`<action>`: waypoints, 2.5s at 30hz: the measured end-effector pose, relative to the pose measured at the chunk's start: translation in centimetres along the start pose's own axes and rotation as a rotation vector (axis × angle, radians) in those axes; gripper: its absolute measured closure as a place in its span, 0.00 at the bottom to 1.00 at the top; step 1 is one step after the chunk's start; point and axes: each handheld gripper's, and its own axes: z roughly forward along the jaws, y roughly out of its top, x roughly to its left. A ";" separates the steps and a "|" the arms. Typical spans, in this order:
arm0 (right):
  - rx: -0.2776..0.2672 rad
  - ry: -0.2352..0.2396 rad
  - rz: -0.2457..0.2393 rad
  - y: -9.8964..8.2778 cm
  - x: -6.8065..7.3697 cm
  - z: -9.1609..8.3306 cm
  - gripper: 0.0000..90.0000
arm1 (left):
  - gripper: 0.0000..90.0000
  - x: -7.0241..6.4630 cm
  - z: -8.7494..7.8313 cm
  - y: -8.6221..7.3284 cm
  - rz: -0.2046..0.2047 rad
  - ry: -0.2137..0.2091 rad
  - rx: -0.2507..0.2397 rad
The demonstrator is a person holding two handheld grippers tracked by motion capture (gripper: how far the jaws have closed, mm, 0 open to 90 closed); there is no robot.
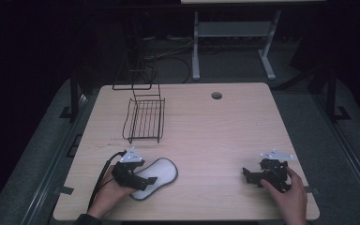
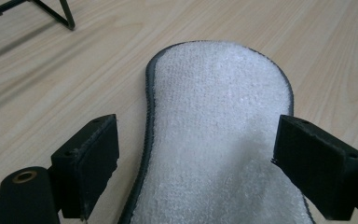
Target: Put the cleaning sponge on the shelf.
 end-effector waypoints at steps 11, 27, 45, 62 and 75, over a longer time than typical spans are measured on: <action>0.000 0.000 0.001 0.0 0.0 0.0 0.00 | 0.15 -0.1 0.6 0.0 0.019 0.012 0.032; 0.000 0.000 0.000 0.0 0.0 0.0 0.00 | 0.15 -0.4 1.2 0.0 0.028 0.021 0.066; 0.000 0.000 0.000 0.0 0.0 0.0 0.00 | 0.36 -0.7 0.6 0.5 0.076 -0.014 0.079; 0.000 0.000 0.000 0.0 0.0 0.0 0.00 | 0.53 -0.7 -0.6 0.7 0.062 -0.011 0.022; 0.000 0.000 0.001 0.0 0.0 0.0 0.00 | 0.70 -0.3 -1.6 0.8 0.021 -0.060 -0.042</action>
